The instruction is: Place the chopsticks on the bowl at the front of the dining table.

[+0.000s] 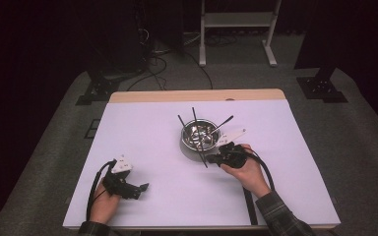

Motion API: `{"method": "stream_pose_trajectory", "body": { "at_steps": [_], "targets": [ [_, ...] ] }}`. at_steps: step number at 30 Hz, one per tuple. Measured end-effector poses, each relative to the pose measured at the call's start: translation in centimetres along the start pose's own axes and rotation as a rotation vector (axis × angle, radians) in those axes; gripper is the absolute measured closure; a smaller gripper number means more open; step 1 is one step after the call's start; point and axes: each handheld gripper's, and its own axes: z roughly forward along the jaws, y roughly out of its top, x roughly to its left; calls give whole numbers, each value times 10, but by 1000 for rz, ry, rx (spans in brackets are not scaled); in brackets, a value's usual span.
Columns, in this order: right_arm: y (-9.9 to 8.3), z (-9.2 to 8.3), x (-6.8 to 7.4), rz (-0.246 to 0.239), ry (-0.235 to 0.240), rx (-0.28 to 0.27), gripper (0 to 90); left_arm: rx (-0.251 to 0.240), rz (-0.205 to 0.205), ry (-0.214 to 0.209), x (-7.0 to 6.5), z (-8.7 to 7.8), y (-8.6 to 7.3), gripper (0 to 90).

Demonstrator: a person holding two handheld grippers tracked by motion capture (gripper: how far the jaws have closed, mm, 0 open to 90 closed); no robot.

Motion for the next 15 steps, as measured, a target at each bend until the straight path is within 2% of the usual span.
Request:
{"method": "stream_pose_trajectory", "body": {
  "at_steps": [10, 15],
  "targets": [
    [6, 8, 8, -13, 29, -15, 898, -1, -1, 0, 0, 0, 0, 0],
    [11, 3, 8, -17, 18, -38, 898, 0, 0, 0, 0, 0, 0, 0]
  ]
}}
